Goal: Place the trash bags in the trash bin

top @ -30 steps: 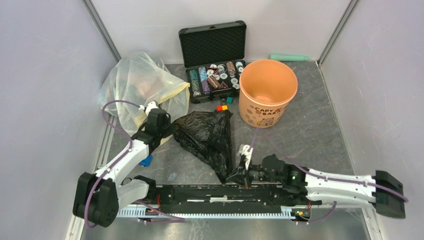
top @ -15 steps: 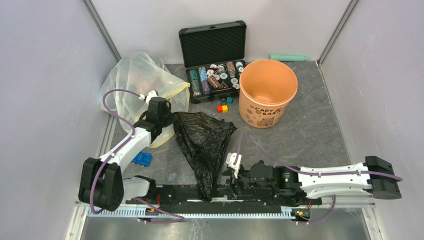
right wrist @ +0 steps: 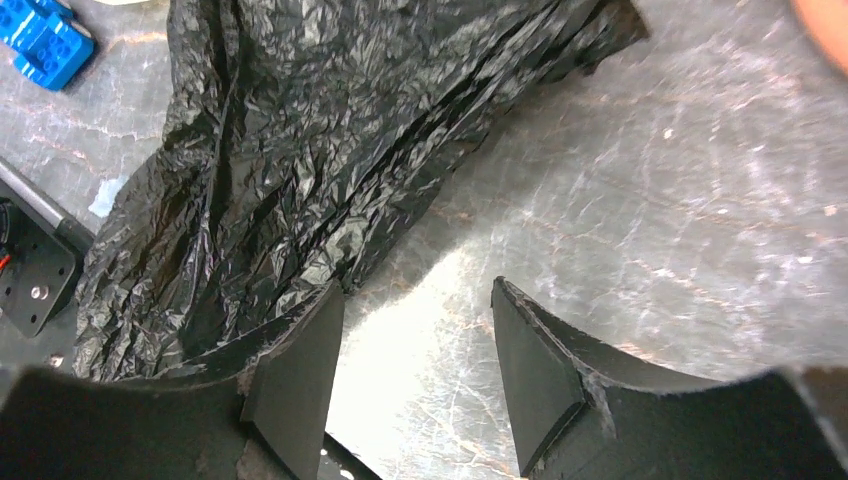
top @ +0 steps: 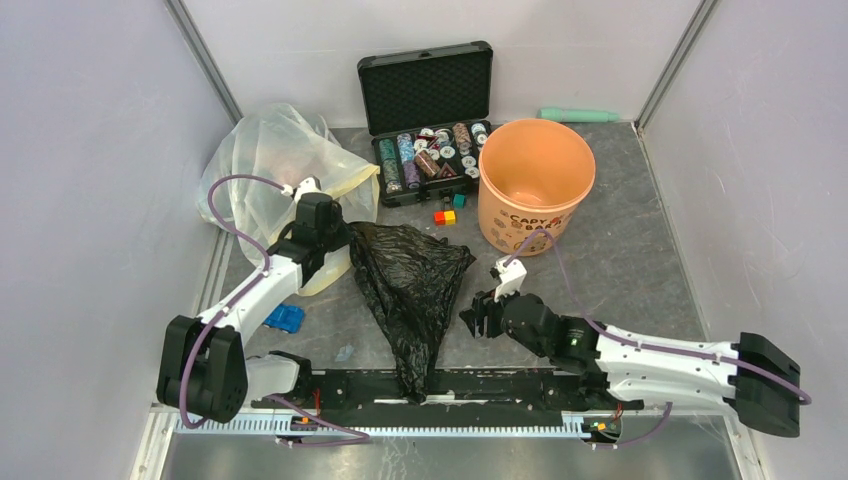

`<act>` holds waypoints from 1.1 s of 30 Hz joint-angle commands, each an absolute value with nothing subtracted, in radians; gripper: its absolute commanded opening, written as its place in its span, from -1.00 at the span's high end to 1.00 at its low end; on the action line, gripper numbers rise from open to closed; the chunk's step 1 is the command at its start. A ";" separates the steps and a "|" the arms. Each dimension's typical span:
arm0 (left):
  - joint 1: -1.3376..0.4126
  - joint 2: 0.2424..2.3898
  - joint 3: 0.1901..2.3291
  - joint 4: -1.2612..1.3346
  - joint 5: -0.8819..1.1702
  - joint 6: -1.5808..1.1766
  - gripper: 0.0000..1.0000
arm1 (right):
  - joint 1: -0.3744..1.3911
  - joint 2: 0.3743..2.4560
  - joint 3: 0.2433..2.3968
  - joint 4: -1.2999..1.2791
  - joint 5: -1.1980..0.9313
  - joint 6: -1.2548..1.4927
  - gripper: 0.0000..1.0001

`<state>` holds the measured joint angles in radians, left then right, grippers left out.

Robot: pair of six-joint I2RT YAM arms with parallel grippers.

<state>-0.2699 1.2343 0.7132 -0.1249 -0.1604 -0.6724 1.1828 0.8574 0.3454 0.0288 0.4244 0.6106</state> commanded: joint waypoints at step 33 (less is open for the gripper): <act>-0.264 1.204 0.701 -0.110 -0.165 -0.662 0.96 | 1.049 1.033 0.239 0.431 0.196 0.591 -0.31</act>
